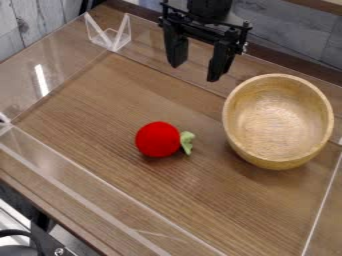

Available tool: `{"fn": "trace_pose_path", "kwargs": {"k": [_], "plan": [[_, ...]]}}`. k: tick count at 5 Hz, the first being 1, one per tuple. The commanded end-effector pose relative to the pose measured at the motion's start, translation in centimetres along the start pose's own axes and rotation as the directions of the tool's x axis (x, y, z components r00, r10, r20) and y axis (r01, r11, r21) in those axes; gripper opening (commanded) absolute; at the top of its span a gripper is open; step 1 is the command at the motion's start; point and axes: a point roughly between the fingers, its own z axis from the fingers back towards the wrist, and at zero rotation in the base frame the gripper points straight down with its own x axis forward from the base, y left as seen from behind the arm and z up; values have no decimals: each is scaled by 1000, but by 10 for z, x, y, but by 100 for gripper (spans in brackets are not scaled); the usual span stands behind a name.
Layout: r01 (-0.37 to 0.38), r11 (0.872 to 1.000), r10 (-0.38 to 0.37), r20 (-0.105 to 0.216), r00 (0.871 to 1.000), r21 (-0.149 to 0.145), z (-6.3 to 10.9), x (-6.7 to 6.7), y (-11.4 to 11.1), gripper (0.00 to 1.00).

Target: Remove the green stick from the brown bowl and put it on the table

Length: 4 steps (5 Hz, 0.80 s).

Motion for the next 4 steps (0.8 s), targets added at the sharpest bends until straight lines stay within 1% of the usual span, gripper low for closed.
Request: {"fn": "trace_pose_path", "kwargs": {"k": [1,2,3,4], "plan": [[-65,998,65,-5,998,-7,-4,-6,25,100],[-111,994,111,13,994,-11,-10,-20,64,100],[-124,992,126,66,990,-25,-8,-31,106,100],[-180,983,182,91,979,-34,-12,-25,151,100]]}}
